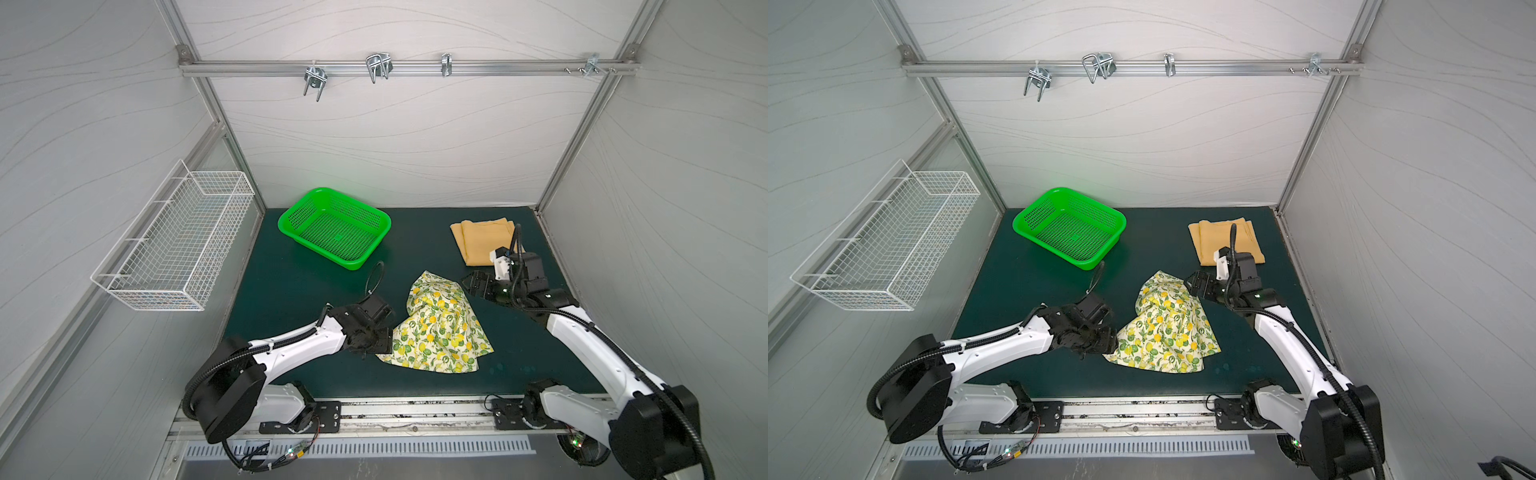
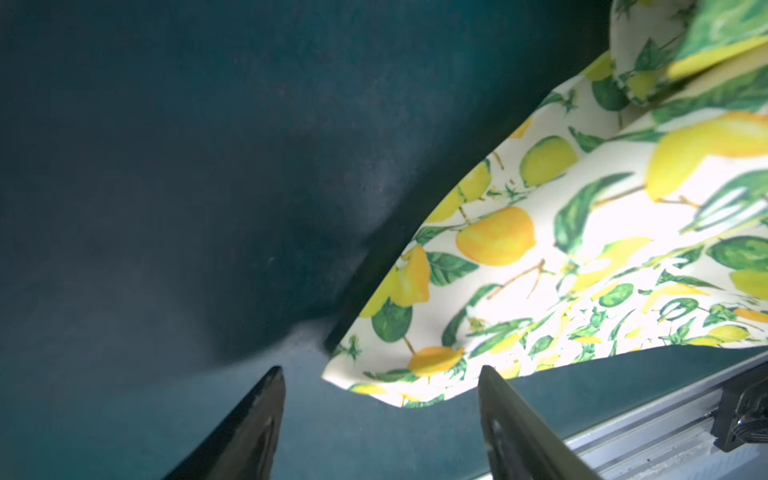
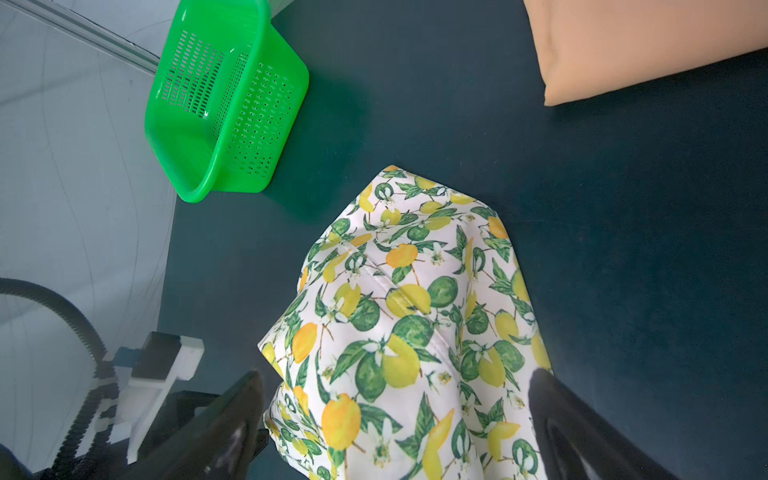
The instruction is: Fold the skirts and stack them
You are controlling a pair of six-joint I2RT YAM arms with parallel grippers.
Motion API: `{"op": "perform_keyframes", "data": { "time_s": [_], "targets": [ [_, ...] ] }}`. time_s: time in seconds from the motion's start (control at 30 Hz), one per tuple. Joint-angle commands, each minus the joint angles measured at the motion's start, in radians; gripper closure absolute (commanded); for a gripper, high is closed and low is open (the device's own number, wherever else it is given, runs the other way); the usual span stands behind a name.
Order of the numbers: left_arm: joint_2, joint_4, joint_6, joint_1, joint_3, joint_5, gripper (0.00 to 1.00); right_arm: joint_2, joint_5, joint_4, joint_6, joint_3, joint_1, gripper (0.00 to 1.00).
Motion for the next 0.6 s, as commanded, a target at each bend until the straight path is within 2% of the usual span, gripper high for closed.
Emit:
{"op": "perform_keyframes", "data": {
  "time_s": [0.0,0.1,0.17,0.23,0.27,0.3,0.33,0.57],
  "targets": [
    [0.031,0.085,-0.018,0.005,-0.018,0.034,0.28,0.016,-0.012,0.023,0.009,-0.013,0.013,0.01],
    [0.042,0.105,-0.023,0.005,-0.028,0.048,0.33,0.028,-0.017,0.025,0.009,-0.016,0.015,0.01],
    [0.042,0.104,-0.020,0.005,-0.028,0.054,0.44,0.038,-0.024,0.032,0.015,-0.021,0.017,0.01],
    [0.040,0.098,-0.018,0.011,-0.026,0.056,0.64,0.044,-0.031,0.043,0.022,-0.029,0.020,0.01],
    [0.039,0.091,-0.015,0.016,-0.023,0.056,0.82,0.047,-0.035,0.049,0.027,-0.035,0.023,0.01],
    [0.038,0.079,-0.014,0.023,-0.019,0.054,0.94,0.050,-0.037,0.055,0.031,-0.039,0.026,0.01],
    [0.036,0.064,-0.011,0.031,-0.014,0.049,1.00,0.051,-0.039,0.060,0.035,-0.047,0.030,0.01],
    [-0.039,-0.067,0.064,0.176,0.059,0.043,1.00,0.063,-0.040,0.131,0.083,-0.118,0.073,0.01]
  ]
}}
